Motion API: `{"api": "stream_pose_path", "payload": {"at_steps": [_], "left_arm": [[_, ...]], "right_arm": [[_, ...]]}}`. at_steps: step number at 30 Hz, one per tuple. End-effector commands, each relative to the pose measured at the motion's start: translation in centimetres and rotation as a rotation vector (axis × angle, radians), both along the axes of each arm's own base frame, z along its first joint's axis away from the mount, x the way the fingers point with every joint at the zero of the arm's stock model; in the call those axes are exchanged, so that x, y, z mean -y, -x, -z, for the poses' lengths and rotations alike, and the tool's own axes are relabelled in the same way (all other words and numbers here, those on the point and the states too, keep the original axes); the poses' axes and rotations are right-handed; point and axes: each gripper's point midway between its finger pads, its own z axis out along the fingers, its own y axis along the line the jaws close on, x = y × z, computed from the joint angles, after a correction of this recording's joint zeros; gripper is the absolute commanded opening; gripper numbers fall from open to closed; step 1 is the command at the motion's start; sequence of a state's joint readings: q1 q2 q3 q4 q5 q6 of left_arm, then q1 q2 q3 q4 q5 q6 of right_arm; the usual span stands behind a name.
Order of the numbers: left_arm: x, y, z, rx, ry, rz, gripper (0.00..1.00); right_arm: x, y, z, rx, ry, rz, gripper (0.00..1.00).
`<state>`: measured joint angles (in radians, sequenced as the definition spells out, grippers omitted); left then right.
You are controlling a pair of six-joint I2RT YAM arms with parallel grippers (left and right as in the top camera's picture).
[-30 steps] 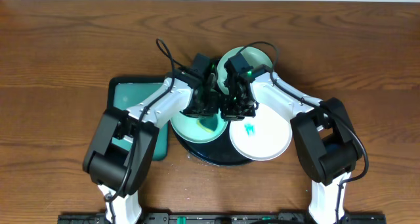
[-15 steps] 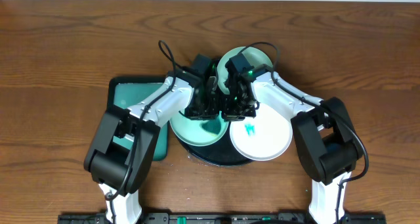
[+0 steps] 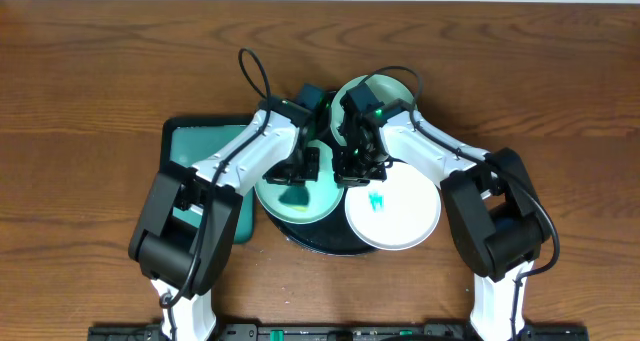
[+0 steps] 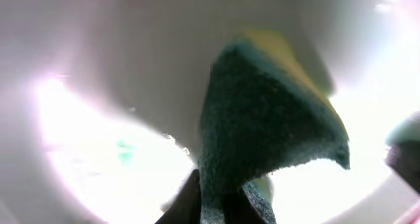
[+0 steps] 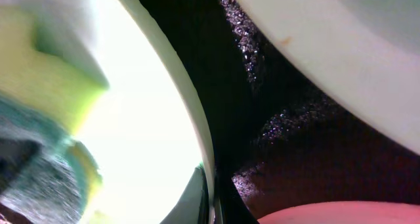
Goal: Clean dirty plates on tray and stack at the side
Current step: 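Scrub the held plate's face with the sponge in the left gripper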
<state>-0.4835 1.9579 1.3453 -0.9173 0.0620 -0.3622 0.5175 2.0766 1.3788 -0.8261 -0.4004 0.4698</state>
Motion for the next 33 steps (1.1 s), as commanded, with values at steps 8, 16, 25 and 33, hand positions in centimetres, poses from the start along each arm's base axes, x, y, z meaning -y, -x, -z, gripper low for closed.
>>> {"api": "stream_pose_path", "payload": {"at_steps": [8,16,25,33], "left_arm": [[-8.3,-3.4,-1.3,0.144,-0.439,-0.019,0.07],[-2.5,-3.1,0.4,0.076,-0.109,-0.009,0.07],[5.3,-2.1,-0.4,-0.013,0.339,0.058,0.07],[6.1,-3.4,-0.7,0.041,0.385,0.101,0.07]], "right_arm": [[1.6,1.8,3.1,-0.058,0.098,-0.025,0.01],[1.6,1.8,3.1,-0.057,0.098,-0.025,0.01],[1.6,1.9,3.1,-0.059,0.099,-0.026,0.01],[1.9,2.2,3.1,-0.07,0.109,-0.034,0.01]]}}
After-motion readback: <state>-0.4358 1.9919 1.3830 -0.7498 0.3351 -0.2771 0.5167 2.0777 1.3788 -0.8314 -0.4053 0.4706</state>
